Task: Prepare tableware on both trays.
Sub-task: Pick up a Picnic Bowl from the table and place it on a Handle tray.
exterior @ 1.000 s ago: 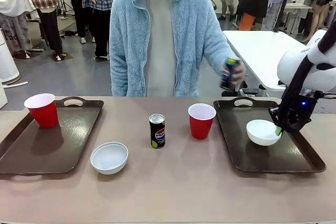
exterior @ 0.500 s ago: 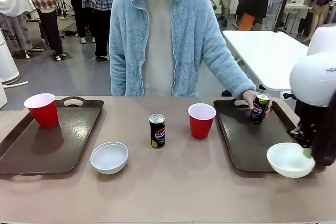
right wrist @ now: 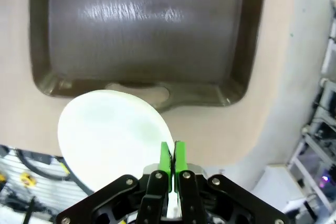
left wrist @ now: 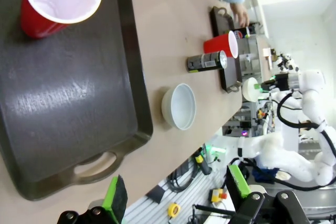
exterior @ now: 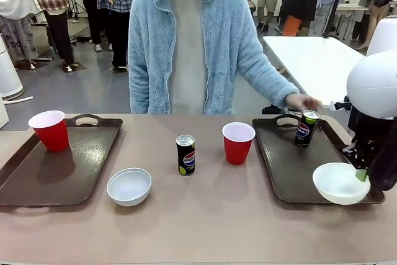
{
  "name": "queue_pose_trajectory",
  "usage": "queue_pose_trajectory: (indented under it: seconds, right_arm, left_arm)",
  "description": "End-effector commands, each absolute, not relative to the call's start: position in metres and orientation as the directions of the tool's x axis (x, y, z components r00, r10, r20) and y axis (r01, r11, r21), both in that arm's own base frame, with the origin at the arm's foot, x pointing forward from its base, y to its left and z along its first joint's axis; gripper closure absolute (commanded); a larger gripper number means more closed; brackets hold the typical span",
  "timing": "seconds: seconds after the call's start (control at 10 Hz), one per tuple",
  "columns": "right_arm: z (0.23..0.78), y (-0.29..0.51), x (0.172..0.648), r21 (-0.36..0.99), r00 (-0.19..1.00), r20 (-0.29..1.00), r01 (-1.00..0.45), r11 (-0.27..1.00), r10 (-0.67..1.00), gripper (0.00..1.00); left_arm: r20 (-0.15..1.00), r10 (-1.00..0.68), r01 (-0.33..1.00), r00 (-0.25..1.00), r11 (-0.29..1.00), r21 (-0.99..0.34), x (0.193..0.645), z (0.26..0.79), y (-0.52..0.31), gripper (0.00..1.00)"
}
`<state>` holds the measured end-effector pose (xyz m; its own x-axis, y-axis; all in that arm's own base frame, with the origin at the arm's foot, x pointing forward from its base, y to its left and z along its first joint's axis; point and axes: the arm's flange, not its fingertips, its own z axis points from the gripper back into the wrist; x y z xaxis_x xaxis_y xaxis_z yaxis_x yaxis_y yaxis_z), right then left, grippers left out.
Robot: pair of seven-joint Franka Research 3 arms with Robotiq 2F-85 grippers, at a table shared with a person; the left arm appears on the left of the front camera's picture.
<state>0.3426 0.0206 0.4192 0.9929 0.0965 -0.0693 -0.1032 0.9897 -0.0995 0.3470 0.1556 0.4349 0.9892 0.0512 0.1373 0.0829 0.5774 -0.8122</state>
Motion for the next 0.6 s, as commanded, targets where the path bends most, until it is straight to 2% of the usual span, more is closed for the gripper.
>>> queue_pose_trajectory:
  seconds: [0.0, 0.3, 0.5]
  right_arm:
    - [0.408, 0.023, 0.368, 0.014, 1.0, -0.006, -0.028, 1.0, 0.028, 1.0]
    - [0.387, 0.018, 0.411, 0.094, 0.994, 0.066, 0.08, 0.992, -0.086, 1.0]
    - [0.372, 0.012, 0.432, 0.1, 0.991, 0.053, 0.121, 0.988, -0.127, 1.0]
  left_arm:
    - [0.141, 0.056, 0.085, 0.988, 0.568, -0.819, 0.346, 0.437, 0.156, 0.0]
    - [0.141, 0.056, 0.085, 0.988, 0.568, -0.819, 0.346, 0.437, 0.156, 0.0]
    - [0.141, 0.056, 0.085, 0.988, 0.568, -0.819, 0.346, 0.437, 0.156, 0.0]
